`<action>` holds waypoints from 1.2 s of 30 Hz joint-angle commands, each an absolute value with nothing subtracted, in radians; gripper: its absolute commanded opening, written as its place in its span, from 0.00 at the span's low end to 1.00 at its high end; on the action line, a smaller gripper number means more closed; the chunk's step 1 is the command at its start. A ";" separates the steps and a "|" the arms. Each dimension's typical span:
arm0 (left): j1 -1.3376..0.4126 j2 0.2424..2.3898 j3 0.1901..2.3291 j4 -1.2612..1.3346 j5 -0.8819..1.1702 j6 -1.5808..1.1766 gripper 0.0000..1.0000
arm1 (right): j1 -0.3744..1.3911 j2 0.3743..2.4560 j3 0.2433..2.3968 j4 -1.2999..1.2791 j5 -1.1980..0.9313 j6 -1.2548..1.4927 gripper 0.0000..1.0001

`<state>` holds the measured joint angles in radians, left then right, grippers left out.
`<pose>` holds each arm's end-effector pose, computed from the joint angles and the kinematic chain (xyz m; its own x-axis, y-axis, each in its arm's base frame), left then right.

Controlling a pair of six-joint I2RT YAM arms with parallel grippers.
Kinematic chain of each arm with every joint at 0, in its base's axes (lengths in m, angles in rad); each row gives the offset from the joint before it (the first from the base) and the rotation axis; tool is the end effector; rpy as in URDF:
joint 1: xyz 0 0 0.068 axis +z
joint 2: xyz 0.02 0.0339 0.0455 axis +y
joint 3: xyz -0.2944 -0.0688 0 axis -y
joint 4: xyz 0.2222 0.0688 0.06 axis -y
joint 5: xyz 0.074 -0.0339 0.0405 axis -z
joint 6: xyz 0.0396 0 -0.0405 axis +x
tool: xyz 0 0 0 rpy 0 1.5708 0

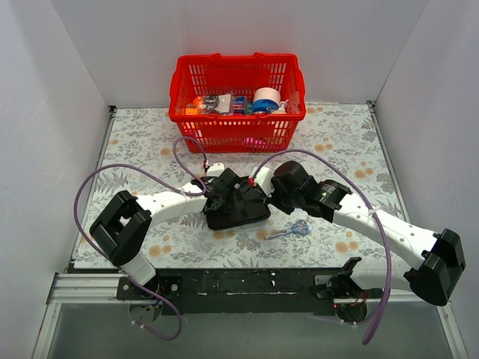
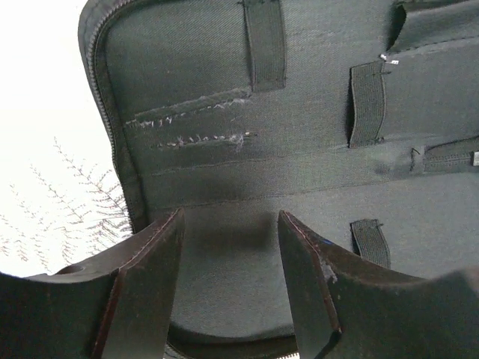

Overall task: Sort the hair-cutting tools
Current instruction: Place the haircut tool in the hairdressing tool bag.

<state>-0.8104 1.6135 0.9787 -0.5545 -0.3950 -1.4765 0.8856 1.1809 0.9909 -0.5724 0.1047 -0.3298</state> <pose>0.2097 -0.1983 0.2216 -0.6277 -0.6733 -0.3906 -0.5831 0.7392 -0.3370 0.1422 0.1674 0.3245 -0.1796 -0.7287 -0.6608 -0.8248 0.4776 -0.3025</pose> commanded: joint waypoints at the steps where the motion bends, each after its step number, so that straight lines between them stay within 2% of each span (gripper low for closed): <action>1: -0.805 1.597 0.957 -0.574 -0.413 -1.620 0.51 | 0.884 1.225 1.000 -0.561 0.058 -0.428 0.01; 17: -0.804 1.766 0.936 -0.801 -0.451 -1.888 0.38 | 0.885 1.312 0.934 -0.643 -0.124 -0.554 0.01; 24: -0.799 1.735 0.868 -0.753 -0.419 -1.948 0.35 | 0.884 1.350 0.902 -0.640 -0.094 -0.606 0.01; 36: -0.741 1.669 0.742 -0.552 -0.247 -1.879 0.33 | 0.864 1.480 1.012 -0.684 -0.091 -0.703 0.01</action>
